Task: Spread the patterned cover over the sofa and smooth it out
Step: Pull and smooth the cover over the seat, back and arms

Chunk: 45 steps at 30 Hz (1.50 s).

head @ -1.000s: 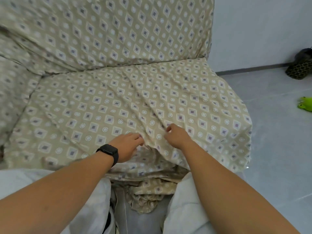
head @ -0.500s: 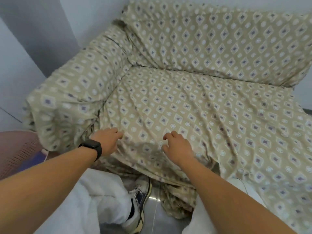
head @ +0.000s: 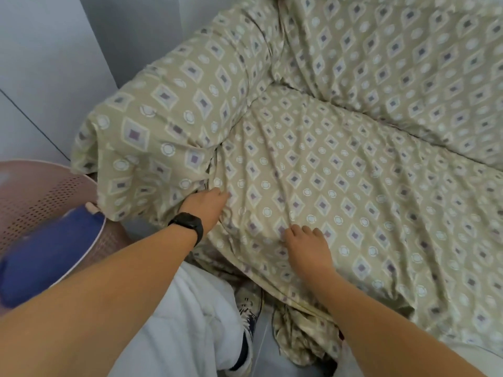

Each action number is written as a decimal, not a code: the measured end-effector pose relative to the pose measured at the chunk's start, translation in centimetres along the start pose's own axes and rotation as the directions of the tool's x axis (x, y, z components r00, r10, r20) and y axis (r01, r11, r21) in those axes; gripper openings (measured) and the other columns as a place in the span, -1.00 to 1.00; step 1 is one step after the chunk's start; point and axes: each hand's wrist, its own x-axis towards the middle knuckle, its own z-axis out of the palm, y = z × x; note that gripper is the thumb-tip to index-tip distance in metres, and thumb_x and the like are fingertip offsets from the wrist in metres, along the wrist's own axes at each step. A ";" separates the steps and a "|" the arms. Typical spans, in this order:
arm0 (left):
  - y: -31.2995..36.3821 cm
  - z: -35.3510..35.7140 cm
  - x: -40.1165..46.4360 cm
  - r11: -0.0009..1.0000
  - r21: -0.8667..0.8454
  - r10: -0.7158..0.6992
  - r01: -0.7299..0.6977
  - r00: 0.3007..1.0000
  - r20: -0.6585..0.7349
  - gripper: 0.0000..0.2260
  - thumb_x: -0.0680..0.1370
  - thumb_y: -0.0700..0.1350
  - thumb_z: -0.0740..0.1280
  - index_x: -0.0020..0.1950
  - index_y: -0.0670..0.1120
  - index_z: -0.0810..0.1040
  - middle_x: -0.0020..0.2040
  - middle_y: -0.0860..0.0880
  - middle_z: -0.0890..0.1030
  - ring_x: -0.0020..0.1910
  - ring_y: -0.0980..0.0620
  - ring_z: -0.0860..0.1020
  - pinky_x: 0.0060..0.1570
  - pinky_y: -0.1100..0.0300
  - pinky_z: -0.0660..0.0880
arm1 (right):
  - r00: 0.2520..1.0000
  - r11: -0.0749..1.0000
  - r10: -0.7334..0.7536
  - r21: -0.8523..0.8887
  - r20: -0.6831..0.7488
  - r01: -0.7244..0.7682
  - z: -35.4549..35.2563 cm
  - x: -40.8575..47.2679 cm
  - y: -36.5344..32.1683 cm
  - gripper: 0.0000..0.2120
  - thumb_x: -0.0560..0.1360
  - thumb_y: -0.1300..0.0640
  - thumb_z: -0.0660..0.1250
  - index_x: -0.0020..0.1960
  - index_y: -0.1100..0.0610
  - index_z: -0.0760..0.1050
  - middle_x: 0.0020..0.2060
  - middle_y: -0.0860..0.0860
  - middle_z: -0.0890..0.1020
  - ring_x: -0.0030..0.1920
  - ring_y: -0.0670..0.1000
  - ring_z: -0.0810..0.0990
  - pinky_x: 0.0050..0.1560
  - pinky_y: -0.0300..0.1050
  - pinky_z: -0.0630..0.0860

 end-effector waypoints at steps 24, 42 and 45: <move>-11.1 -16.1 -4.3 0.848 -0.474 -0.457 0.238 0.781 -0.426 -0.61 0.59 -0.03 0.24 0.42 -0.04 0.45 0.36 -0.11 0.48 0.29 -0.20 0.46 0.26 -0.12 0.47 | 0.926 0.912 -0.269 0.237 -0.266 0.334 -20.8 7.4 -6.0 -0.65 0.71 -0.12 0.10 0.41 -0.02 0.42 0.29 -0.04 0.52 0.24 0.07 0.52 0.08 0.02 0.53; -25.2 -13.1 1.5 0.142 -0.734 -0.564 0.664 0.664 0.491 -0.61 0.70 0.09 0.24 -0.23 -0.09 0.55 -0.16 -0.08 0.62 -0.11 -0.12 0.59 -0.13 0.12 0.35 | 0.983 0.978 -0.176 0.100 -0.053 0.180 -34.4 34.8 -15.5 -0.61 0.66 -0.16 0.13 0.40 -0.07 0.47 0.34 -0.03 0.45 0.35 0.13 0.35 0.33 0.13 0.29; -26.0 -12.3 2.2 0.229 -0.655 -0.514 0.720 0.661 0.547 -0.64 0.73 -0.01 0.17 -0.05 -0.20 0.62 -0.07 -0.13 0.62 -0.08 -0.10 0.55 -0.07 0.14 0.35 | 0.988 0.991 -0.137 0.014 0.076 0.136 -35.4 36.8 -17.3 -0.64 0.66 -0.09 0.21 0.38 0.03 0.49 0.30 0.03 0.50 0.33 0.14 0.45 0.36 0.16 0.33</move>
